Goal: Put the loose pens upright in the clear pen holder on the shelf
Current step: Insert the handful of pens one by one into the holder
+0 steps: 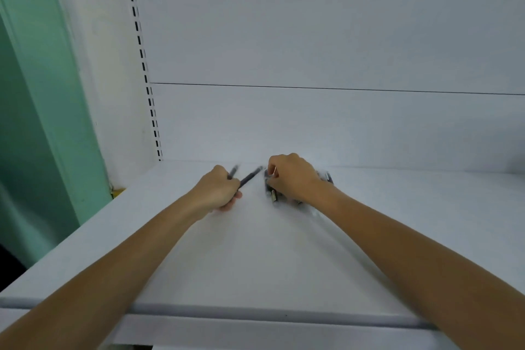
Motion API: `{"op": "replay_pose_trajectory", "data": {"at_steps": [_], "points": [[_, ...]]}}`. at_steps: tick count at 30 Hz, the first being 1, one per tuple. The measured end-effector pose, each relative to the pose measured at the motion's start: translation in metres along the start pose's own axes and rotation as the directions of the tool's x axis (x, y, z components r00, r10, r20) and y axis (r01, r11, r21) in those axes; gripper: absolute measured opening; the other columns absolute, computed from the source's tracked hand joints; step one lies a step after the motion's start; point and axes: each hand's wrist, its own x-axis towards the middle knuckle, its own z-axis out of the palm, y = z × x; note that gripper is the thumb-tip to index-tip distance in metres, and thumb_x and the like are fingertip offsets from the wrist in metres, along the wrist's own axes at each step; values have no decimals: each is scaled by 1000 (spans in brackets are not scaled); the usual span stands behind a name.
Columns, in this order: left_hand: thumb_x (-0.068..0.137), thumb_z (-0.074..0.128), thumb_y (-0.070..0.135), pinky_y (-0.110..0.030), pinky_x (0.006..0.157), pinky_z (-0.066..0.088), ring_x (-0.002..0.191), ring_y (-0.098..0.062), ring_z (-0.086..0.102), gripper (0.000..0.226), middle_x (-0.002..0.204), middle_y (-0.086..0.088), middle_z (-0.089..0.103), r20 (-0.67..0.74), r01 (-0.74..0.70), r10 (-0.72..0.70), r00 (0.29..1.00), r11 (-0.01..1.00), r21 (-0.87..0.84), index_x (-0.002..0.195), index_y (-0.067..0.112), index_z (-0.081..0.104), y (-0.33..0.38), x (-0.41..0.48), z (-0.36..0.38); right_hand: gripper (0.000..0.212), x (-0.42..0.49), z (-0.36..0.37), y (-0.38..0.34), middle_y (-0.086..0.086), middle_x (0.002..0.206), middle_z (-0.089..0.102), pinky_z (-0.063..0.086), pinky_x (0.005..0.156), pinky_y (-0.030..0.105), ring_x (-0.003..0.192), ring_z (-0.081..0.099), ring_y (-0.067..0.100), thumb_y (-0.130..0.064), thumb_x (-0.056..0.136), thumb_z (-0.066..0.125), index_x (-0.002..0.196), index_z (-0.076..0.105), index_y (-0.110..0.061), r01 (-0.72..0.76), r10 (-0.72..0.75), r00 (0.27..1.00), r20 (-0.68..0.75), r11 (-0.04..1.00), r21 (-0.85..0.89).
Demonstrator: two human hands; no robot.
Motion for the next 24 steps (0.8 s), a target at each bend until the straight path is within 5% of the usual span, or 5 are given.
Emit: {"op": "replay_pose_trajectory", "data": {"at_steps": [5, 10, 17, 20, 24], "points": [[98, 32, 25, -25, 51, 28, 62, -12, 41, 19, 78, -2, 46, -4, -53, 59, 998, 915, 399, 101, 7, 37, -6, -1, -7, 28, 16, 9, -9, 3, 65, 46, 34, 49, 26, 66, 49, 23, -24, 88, 51, 64, 41, -12, -56, 60, 998, 31, 993, -102], [96, 38, 40, -26, 53, 28, 69, -18, 47, 31, 70, 3, 45, -8, -125, 173, 985, 740, 661, 74, 18, 40, -15, 6, -2, 37, 25, 8, -23, 0, 63, 42, 29, 47, 25, 54, 40, 14, -33, 88, 53, 62, 36, -13, -131, 139, 988, 63, 984, -121], [98, 37, 30, -27, 53, 28, 68, -23, 46, 34, 71, -2, 43, -190, -211, 343, 920, 842, 496, 67, 16, 37, -20, 11, -14, 37, 26, 13, -43, 3, 71, 39, 37, 57, 27, 72, 47, 22, -21, 87, 59, 64, 32, -13, -127, 136, 989, 65, 984, -127], [98, 39, 24, -23, 51, 32, 56, -15, 40, 28, 67, 0, 43, -187, -253, 300, 935, 938, 238, 72, 13, 40, -16, 6, -15, 35, 19, -3, -36, 4, 65, 41, 30, 46, 24, 60, 43, 20, -19, 81, 63, 61, 35, -9, -156, 156, 988, 10, 987, 49], [95, 47, 26, -22, 51, 37, 54, -14, 41, 19, 65, 0, 43, -52, -278, 274, 960, 956, -89, 88, 8, 47, -5, -9, -7, 16, -7, -34, -8, 9, 67, 53, 48, 56, 31, 58, 55, 26, -15, 75, 62, 72, 49, -6, -187, 214, 975, -53, 929, 320]]}}
